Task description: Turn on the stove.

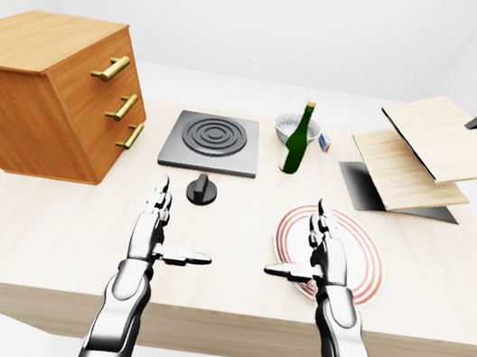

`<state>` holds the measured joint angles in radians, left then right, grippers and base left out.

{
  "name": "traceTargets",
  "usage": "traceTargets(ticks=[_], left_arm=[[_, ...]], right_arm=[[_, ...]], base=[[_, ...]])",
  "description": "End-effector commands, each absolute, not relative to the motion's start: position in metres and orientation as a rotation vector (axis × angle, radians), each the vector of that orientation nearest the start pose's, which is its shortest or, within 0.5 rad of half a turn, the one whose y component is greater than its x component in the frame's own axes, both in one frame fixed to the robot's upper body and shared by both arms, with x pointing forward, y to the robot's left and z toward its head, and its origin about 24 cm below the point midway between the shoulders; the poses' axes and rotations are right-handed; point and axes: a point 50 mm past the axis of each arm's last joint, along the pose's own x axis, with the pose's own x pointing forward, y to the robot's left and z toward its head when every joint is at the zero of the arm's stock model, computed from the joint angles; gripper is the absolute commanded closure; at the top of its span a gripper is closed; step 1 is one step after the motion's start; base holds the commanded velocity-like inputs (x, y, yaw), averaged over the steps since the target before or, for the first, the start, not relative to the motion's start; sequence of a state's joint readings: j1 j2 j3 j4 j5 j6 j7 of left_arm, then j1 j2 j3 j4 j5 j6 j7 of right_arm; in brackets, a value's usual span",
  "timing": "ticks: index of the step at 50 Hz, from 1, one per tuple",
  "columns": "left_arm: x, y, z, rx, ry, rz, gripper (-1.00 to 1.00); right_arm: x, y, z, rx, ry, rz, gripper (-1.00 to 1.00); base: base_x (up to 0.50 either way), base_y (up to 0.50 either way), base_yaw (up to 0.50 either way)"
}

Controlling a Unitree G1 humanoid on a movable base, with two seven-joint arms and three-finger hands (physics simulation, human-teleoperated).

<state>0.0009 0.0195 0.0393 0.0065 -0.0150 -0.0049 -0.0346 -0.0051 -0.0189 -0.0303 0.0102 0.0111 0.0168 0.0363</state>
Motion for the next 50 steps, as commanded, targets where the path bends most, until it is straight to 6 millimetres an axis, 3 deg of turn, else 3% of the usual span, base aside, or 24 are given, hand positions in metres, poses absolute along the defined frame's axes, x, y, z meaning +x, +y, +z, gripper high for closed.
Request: traceTargets(ticks=[1,15,50], left_arm=[[0.2541,0.1605,0.0413,0.004,-0.002,0.004,-1.0],[0.2544,0.1606,0.0413,0.004,-0.002,0.005,-1.0],[0.2547,0.1607,0.0361,0.018,0.012,0.011,-1.0]], right_arm=[[0.2546,-0.1554,0.0381,-0.017,0.026,0.024,-1.0],[0.2549,-0.1548,0.0381,-0.013,0.03,0.024,-1.0],[0.2534,-0.155,0.0401,-0.008,0.017,0.014,-1.0]], base=[[0.5,0.0,0.0],[0.48,0.0,0.0],[0.0,0.0,0.0]])
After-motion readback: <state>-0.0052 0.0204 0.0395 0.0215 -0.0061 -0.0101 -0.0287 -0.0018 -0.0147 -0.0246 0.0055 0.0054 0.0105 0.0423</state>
